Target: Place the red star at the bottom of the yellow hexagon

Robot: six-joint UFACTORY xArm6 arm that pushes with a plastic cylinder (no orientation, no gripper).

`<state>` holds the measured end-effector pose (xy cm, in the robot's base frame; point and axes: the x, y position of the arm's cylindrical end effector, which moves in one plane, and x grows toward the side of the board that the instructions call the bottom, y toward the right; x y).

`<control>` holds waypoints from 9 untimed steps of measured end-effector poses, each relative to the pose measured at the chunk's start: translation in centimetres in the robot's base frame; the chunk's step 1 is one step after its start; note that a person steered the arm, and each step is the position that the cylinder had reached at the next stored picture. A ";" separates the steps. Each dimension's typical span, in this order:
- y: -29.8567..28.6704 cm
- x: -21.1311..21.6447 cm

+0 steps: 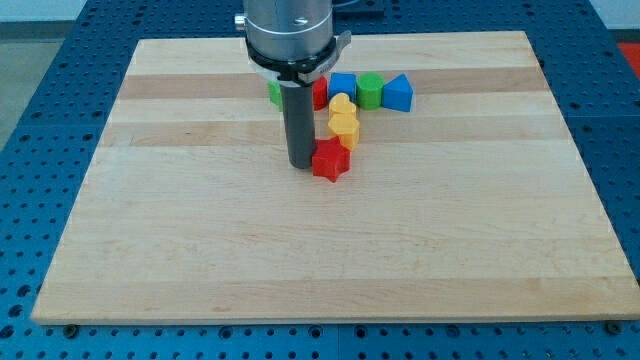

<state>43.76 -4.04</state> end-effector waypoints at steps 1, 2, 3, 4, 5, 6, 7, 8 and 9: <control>-0.7 1.8; -1.0 2.7; -1.0 2.7; -1.0 2.7; -0.8 3.0; -0.2 3.3; 1.4 3.4; 1.6 3.3; 1.6 2.5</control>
<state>46.22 -2.43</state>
